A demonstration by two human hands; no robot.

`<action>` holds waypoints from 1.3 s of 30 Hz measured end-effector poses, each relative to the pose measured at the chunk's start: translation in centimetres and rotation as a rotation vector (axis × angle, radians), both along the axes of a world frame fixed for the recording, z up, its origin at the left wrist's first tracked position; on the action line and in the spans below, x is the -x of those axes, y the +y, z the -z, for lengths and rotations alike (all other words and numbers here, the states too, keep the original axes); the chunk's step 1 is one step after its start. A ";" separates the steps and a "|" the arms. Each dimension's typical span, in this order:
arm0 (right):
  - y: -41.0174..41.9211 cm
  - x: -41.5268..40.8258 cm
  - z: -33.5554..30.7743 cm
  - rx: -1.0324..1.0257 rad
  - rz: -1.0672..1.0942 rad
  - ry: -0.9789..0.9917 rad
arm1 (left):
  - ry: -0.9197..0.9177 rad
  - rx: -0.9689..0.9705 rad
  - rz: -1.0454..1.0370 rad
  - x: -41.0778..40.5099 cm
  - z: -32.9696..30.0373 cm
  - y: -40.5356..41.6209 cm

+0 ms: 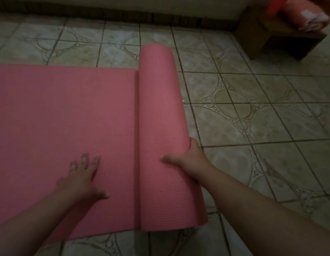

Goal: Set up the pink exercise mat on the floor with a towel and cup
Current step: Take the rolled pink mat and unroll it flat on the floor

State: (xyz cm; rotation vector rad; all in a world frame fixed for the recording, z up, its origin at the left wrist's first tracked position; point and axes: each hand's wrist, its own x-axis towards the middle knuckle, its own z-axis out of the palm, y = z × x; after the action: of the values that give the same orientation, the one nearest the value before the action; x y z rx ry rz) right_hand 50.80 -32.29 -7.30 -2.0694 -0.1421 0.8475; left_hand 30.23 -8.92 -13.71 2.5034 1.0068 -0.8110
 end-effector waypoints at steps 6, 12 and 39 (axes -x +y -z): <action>-4.2 -2.2 -1.8 0.016 0.098 -0.025 | 0.056 -0.014 -0.032 -1.3 -1.1 -0.9; -7.7 -4.7 -2.6 -0.165 0.250 -0.033 | -0.059 0.043 0.015 -3.6 -1.2 -4.5; -6.1 -3.0 -0.7 -0.117 0.039 0.096 | 0.116 -0.015 0.033 -2.5 0.0 -3.3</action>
State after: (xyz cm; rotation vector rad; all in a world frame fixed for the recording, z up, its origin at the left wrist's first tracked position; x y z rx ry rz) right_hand 53.82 -38.42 -6.56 -1.9126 -0.0960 0.8921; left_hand 32.71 -12.26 -13.68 2.5164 1.0153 -0.9721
